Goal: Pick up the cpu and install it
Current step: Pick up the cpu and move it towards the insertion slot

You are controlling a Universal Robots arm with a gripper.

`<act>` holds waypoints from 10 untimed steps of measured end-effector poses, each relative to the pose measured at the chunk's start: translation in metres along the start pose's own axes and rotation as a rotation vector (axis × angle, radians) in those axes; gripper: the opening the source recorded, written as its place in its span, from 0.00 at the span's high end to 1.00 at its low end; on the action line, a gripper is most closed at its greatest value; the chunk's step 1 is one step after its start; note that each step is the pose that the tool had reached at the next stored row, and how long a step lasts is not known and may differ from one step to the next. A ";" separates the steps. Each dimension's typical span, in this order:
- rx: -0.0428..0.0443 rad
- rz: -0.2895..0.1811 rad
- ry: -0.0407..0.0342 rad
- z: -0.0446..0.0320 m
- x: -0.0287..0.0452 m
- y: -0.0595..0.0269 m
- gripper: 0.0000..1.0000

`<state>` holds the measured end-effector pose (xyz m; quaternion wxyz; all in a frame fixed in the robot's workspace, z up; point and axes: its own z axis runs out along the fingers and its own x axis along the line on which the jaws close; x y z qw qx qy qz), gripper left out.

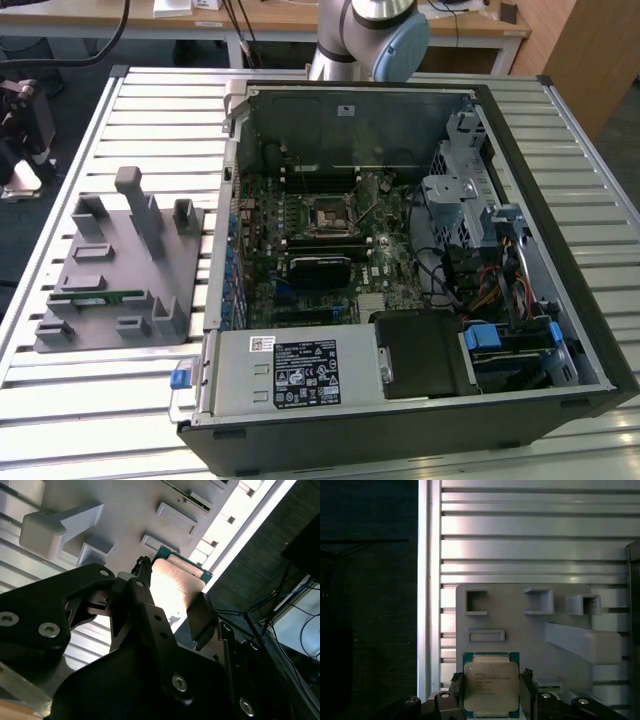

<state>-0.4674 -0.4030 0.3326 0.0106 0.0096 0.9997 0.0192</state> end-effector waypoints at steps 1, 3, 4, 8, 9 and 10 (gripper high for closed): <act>0.0000 0.000 0.0000 -0.0016 0.0000 0.0001 0.47; 0.0000 0.000 0.0000 -0.0047 -0.0001 0.0002 0.47; 0.0000 0.000 0.0000 -0.0063 -0.0001 0.0003 0.47; -0.0001 0.000 -0.0001 -0.0131 -0.0003 0.0007 0.47; 0.0000 0.000 0.0000 -0.0147 -0.0003 0.0007 0.47; 0.0001 0.000 0.0001 -0.0162 -0.0003 0.0008 0.47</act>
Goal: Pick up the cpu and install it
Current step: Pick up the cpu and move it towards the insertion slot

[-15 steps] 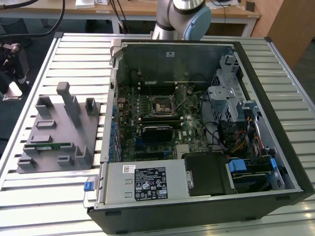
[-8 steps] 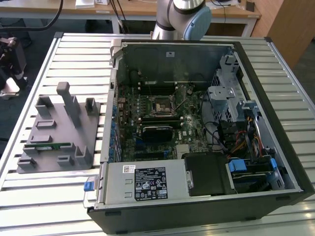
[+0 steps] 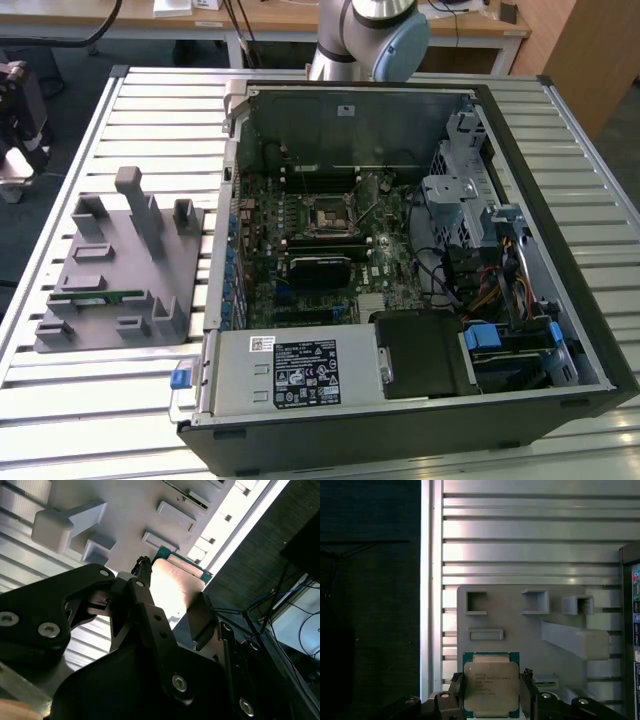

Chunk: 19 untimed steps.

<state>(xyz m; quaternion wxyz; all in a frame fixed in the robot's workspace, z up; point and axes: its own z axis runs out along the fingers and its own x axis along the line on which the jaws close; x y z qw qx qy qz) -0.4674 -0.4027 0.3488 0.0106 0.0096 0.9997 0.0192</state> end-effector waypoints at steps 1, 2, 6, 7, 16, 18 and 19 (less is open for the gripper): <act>-0.0001 0.000 0.0000 -0.0015 0.0000 0.0001 0.47; 0.0000 0.000 -0.0001 -0.0031 -0.0001 0.0002 0.47; 0.0000 0.000 0.0000 -0.0096 -0.0002 0.0006 0.47; -0.0001 0.000 -0.0001 -0.0113 -0.0002 0.0007 0.47; -0.0001 0.000 -0.0001 -0.0263 -0.0005 0.0018 0.47; 0.0000 0.000 0.0000 -0.0287 -0.0006 0.0019 0.47; -0.0002 0.000 -0.0002 -0.0287 -0.0006 0.0019 0.47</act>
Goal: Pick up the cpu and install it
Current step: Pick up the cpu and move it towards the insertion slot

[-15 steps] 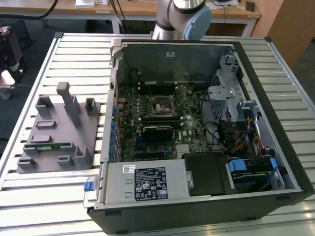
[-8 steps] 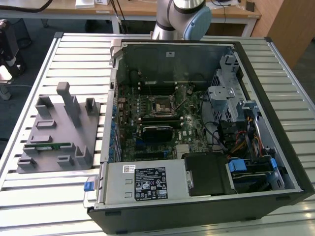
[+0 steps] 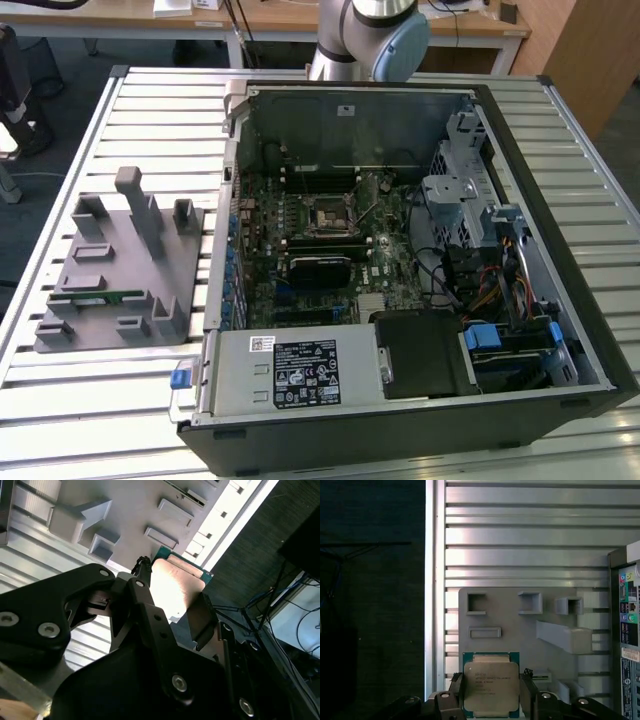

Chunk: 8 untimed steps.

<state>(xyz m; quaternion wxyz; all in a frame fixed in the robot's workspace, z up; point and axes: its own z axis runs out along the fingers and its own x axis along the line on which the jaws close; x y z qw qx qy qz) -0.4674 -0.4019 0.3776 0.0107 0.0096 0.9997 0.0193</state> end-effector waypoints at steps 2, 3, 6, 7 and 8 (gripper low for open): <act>0.0000 0.000 0.0000 0.0000 0.0000 0.0000 0.47; 0.0000 0.000 0.0001 0.0000 0.0000 0.0000 0.47; 0.0001 0.000 0.0002 -0.0001 -0.0033 0.0001 0.47; 0.0001 0.000 0.0002 0.0000 -0.0052 0.0001 0.47; 0.0001 0.000 0.0003 0.0000 -0.0073 0.0002 0.47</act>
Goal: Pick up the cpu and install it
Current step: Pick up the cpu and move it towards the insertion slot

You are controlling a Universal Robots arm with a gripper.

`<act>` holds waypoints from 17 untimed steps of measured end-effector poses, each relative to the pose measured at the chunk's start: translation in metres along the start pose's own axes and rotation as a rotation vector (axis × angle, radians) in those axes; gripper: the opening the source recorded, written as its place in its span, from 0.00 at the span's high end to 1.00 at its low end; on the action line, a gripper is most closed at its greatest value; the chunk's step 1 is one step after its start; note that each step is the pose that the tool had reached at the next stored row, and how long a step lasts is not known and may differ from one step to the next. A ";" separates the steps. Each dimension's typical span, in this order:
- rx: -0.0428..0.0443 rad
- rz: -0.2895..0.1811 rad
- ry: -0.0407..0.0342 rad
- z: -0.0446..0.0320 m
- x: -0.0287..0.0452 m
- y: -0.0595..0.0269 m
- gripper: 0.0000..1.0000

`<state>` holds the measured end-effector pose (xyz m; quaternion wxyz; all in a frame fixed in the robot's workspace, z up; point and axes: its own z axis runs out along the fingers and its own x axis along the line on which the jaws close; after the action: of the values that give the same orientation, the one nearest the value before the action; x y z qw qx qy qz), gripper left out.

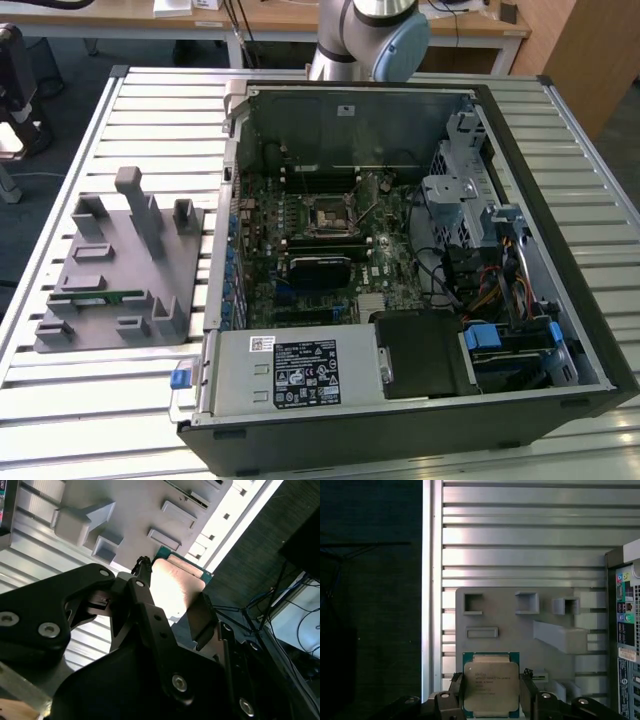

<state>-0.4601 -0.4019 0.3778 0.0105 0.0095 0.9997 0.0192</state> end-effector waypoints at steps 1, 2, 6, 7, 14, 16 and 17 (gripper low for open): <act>0.0000 0.000 -0.0001 0.0001 -0.0023 0.0000 0.47; -0.0001 0.000 -0.0002 0.0002 -0.0048 0.0001 0.47; 0.0000 0.000 0.0000 0.0003 -0.0148 0.0003 0.47; -0.0001 0.000 -0.0001 0.0005 -0.0173 0.0003 0.47; -0.0001 0.000 -0.0001 0.0009 -0.0370 0.0007 0.47; -0.0001 0.000 -0.0001 0.0010 -0.0427 0.0008 0.47; -0.0001 0.000 -0.0001 0.0010 -0.0456 0.0008 0.47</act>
<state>-0.4144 -0.4019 0.3777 0.0106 0.0095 0.9997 0.0192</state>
